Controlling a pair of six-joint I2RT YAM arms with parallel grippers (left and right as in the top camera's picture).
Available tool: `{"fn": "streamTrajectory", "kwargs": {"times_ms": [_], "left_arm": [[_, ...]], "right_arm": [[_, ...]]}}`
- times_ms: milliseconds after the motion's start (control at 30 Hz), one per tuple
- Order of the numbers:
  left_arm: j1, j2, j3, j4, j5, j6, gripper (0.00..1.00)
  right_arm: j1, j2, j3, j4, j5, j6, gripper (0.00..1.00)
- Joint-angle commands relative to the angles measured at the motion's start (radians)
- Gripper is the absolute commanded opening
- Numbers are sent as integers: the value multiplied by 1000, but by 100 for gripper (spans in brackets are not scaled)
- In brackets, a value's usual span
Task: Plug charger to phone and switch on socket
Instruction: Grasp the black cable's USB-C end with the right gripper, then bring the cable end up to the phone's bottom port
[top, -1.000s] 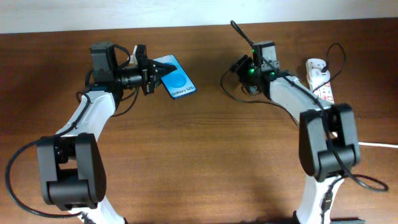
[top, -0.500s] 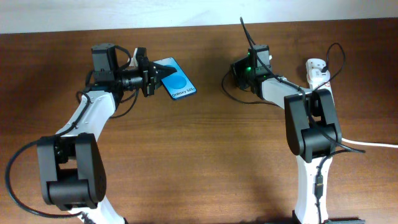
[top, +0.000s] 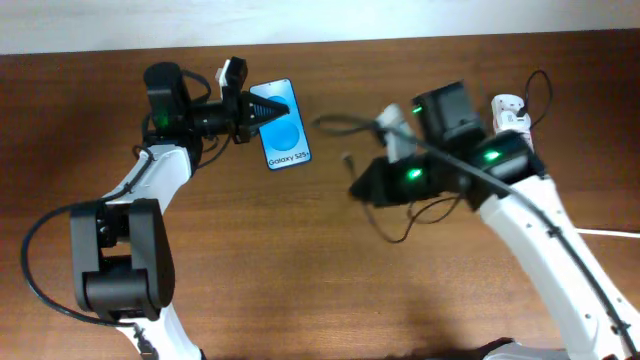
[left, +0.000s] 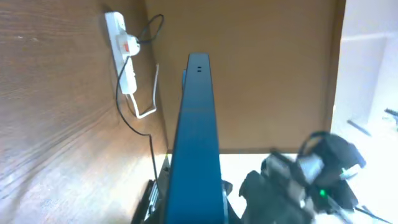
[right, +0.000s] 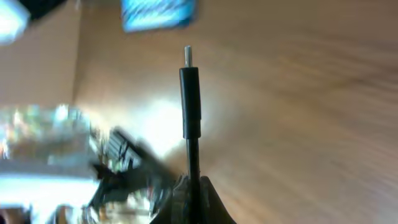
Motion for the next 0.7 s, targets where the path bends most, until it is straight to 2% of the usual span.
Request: {"fn": "streamTrajectory", "kwargs": {"times_ms": [0, 100, 133, 200, 233, 300, 333, 367, 433, 467, 500, 567, 667], "left_arm": [[-13, -3, 16, 44, 61, -19, 0], [-13, -3, 16, 181, 45, -76, 0], [-13, -3, 16, 227, 40, -77, 0], [-13, -3, 16, 235, 32, -76, 0], [-13, -3, 16, 236, 15, -76, 0], [-17, -3, 16, 243, 6, -108, 0], [-18, -3, 16, 254, -5, -142, 0], [-18, -3, 16, 303, -12, -181, 0], [-18, -3, 16, 484, -27, -319, 0], [-18, -3, 16, 624, -23, -439, 0], [-18, -3, 16, 674, -15, -466, 0], [-18, -3, 16, 683, 15, -466, 0], [-18, -3, 16, 684, 46, -538, 0]], "right_arm": [[144, 3, -10, 31, -41, -41, 4], [147, -32, -10, -45, -40, -16, 4], [147, -88, -10, -93, -31, -16, 4], [148, -234, -95, -36, 44, 38, 4], [147, -319, -247, 130, 56, 114, 4], [147, -375, -583, 767, -66, 389, 4], [147, -345, -670, 982, -114, 510, 4], [147, -310, -711, 1105, -130, 589, 4], [147, -195, -725, 1275, -163, 682, 4], [146, -126, -725, 1368, -204, 734, 4], [146, -97, -725, 1423, -217, 748, 4], [140, -69, -725, 1486, -216, 756, 4], [112, -69, -725, 1480, -217, 740, 4]]}}
